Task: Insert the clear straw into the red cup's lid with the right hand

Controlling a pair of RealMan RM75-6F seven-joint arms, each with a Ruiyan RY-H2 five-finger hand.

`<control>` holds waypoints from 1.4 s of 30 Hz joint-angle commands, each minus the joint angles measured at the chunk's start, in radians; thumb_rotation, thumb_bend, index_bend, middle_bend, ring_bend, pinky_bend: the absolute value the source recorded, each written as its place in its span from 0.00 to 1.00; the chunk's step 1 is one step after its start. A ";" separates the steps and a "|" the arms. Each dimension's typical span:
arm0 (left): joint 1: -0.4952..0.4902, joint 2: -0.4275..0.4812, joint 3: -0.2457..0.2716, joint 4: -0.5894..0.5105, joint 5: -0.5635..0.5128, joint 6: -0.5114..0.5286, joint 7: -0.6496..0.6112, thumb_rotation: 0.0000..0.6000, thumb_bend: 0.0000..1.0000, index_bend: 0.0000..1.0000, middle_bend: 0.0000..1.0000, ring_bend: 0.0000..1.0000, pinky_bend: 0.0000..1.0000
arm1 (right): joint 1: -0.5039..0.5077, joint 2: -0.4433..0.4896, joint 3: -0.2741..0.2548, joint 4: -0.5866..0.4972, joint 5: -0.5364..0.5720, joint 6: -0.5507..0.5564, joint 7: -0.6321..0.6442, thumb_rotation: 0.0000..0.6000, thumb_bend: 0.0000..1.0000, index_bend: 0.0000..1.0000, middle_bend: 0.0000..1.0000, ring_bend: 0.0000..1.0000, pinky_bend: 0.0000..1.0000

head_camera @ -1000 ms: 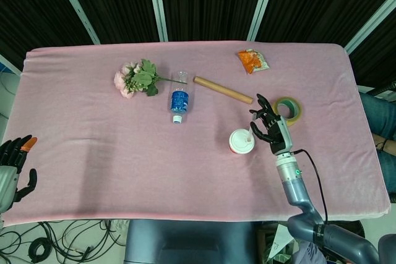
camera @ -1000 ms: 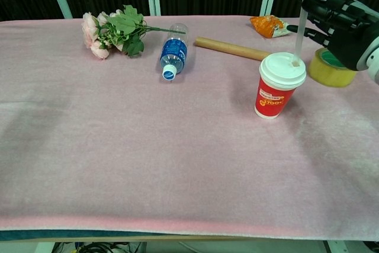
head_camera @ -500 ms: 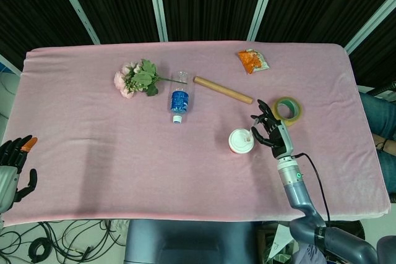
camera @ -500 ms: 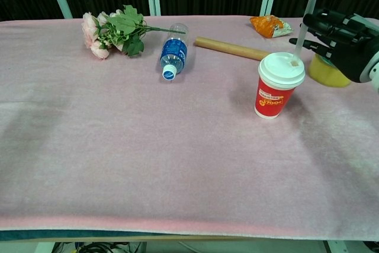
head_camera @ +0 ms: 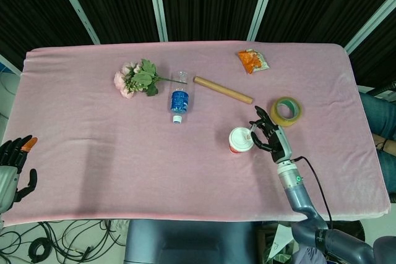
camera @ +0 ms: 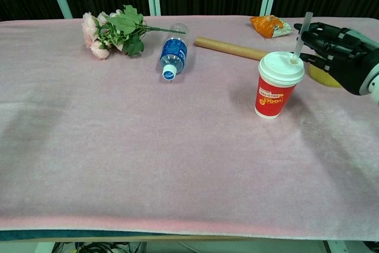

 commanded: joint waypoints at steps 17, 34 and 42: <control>0.000 -0.001 0.002 0.000 0.001 -0.001 0.003 1.00 0.62 0.10 0.04 0.00 0.00 | -0.012 0.008 -0.033 0.016 -0.007 -0.015 0.014 1.00 0.35 0.52 0.05 0.01 0.17; 0.000 -0.001 0.002 0.001 -0.001 -0.003 0.005 1.00 0.62 0.10 0.04 0.00 0.00 | -0.004 0.062 -0.080 0.002 -0.069 -0.012 -0.006 1.00 0.26 0.00 0.00 0.00 0.17; -0.002 -0.002 0.002 0.003 0.000 -0.005 0.005 1.00 0.62 0.10 0.04 0.00 0.00 | -0.066 0.218 -0.105 -0.086 -0.076 0.059 -0.208 1.00 0.25 0.00 0.00 0.00 0.17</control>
